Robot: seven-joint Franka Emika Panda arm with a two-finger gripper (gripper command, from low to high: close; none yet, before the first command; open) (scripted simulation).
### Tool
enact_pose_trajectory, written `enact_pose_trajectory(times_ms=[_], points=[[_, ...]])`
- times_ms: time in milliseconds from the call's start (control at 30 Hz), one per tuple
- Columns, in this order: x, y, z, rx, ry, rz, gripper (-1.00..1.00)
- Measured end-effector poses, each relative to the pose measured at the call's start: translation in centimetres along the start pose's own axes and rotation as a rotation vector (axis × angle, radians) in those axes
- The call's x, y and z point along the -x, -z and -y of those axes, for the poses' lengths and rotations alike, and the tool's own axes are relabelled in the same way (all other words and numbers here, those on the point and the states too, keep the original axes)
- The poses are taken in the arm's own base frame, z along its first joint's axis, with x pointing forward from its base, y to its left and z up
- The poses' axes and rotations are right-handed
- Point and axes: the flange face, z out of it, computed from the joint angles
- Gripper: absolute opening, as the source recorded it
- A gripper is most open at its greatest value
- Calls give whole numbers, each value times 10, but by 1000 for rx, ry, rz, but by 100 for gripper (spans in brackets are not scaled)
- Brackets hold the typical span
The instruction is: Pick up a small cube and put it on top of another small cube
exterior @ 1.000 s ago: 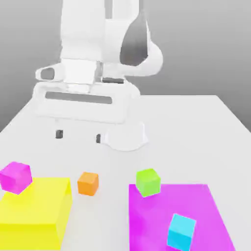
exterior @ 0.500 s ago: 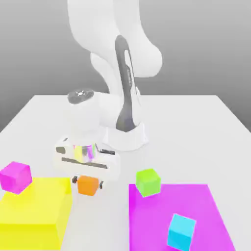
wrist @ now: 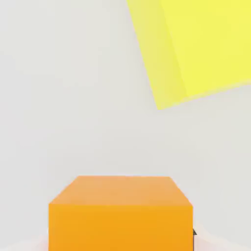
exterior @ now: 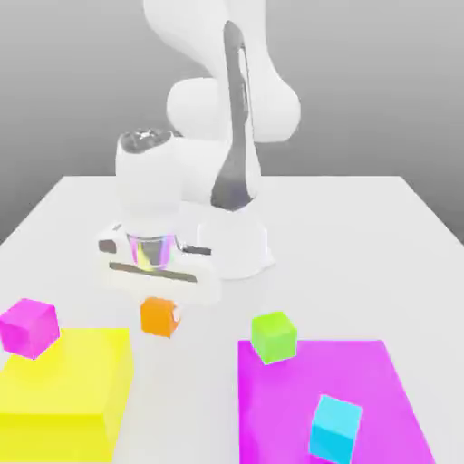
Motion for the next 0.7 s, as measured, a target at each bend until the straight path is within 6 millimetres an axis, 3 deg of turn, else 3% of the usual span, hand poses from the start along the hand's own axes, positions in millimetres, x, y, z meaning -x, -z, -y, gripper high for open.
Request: enact_pose_trajectory(times_ms=[233,467,533,633,667,700], points=[[-87,60,12,-4,-241,-7,-100],[-171,134,-12,5,-542,-5,-100],[-178,126,-21,9,-615,18,-100],[-179,86,-24,11,-639,26,-100],[-179,73,-25,12,-641,26,100],[-179,73,-25,12,-640,26,100]])
